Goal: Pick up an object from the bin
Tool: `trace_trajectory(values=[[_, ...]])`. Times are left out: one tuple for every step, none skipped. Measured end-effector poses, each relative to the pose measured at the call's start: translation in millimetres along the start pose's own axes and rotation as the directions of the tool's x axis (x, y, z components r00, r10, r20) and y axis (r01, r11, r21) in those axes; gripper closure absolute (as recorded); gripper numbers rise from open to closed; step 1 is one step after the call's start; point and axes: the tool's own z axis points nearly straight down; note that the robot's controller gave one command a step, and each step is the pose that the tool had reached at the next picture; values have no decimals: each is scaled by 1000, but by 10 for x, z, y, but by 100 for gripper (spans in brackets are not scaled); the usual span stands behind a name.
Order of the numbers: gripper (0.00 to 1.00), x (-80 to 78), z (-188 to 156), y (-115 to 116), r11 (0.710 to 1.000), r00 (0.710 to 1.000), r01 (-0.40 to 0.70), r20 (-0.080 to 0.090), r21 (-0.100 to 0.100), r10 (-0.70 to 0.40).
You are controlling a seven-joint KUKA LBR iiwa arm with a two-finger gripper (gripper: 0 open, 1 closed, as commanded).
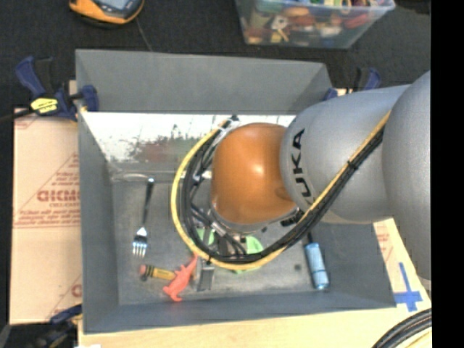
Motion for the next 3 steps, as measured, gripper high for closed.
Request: trace_trajectory(values=[[0, -17, -45, -9, 1000, 1000, -6, 7, -1, 6], [0, -388, 948, -636, 1000, 1000, -1, 4, 1, 1], [0, -423, 925, -717, 983, 983, -185, 11, -8, 185]])
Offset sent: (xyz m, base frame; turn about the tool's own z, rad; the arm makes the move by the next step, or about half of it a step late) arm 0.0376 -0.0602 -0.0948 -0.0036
